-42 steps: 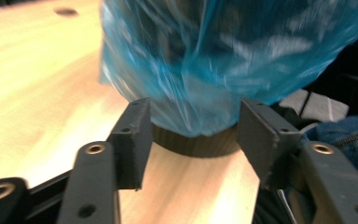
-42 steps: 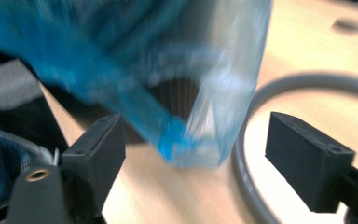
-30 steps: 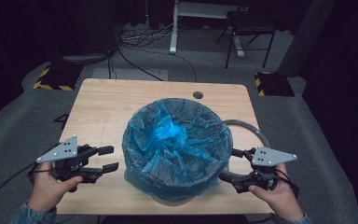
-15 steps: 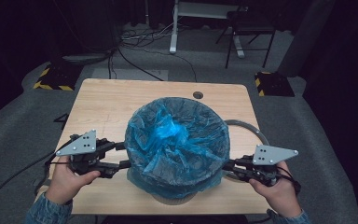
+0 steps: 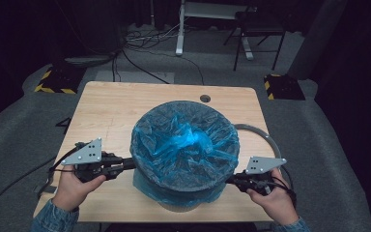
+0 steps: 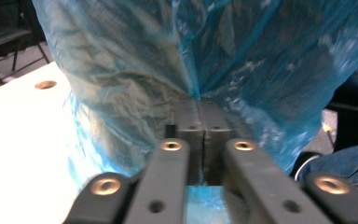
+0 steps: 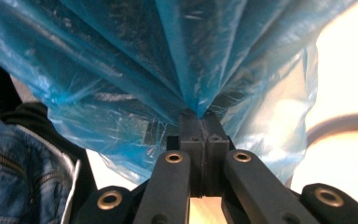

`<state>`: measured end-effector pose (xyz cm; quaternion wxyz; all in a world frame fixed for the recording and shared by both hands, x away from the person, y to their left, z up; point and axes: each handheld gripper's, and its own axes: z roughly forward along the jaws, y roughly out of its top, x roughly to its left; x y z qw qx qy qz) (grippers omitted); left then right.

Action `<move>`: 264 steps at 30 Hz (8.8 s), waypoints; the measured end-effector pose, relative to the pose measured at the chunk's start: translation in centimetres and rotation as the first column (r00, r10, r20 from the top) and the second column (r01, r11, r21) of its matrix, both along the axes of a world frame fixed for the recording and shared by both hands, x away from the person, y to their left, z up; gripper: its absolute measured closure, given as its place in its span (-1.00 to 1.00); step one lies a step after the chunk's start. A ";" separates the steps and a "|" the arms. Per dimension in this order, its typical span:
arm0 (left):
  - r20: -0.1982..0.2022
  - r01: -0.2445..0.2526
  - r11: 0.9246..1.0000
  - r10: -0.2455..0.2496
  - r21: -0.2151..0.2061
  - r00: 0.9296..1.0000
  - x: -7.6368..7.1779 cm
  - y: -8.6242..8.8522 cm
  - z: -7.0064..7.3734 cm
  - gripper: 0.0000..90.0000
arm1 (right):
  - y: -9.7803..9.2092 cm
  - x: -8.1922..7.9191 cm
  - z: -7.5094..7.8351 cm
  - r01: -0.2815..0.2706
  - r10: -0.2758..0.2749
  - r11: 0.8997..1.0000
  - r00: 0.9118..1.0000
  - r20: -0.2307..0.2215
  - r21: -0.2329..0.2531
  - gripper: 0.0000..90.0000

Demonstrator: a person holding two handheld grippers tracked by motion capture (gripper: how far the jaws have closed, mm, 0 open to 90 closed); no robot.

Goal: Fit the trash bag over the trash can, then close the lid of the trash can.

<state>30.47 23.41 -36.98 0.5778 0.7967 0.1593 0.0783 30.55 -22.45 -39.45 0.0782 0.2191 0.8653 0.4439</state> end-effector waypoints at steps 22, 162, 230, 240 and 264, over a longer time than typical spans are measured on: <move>-0.145 -0.020 0.970 0.056 0.243 0.988 0.1 -0.4 -6.5 1.00 | -0.3 0.8 -3.9 0.058 -0.061 0.997 0.995 -0.074 -0.051 1.00; -0.100 -0.411 0.817 0.487 0.405 0.868 3.5 6.1 -13.6 -0.39 | 19.5 6.8 7.3 -0.106 0.050 0.934 0.985 -0.168 -0.340 -0.64; -0.102 -0.407 0.820 0.482 0.402 0.870 3.6 6.1 -13.6 -0.40 | 0.9 7.0 18.6 0.256 -0.250 0.966 0.958 0.137 -0.026 -0.51; -0.098 -0.408 0.818 0.482 0.405 0.870 3.7 6.1 -13.6 -0.41 | -3.0 8.9 16.6 0.339 -0.335 0.940 0.935 0.115 -0.022 -0.41; -0.102 -0.404 0.821 0.479 0.403 0.872 3.7 6.2 -13.6 -0.42 | -11.7 12.7 9.4 0.510 -0.508 0.859 0.860 0.047 -0.056 -0.22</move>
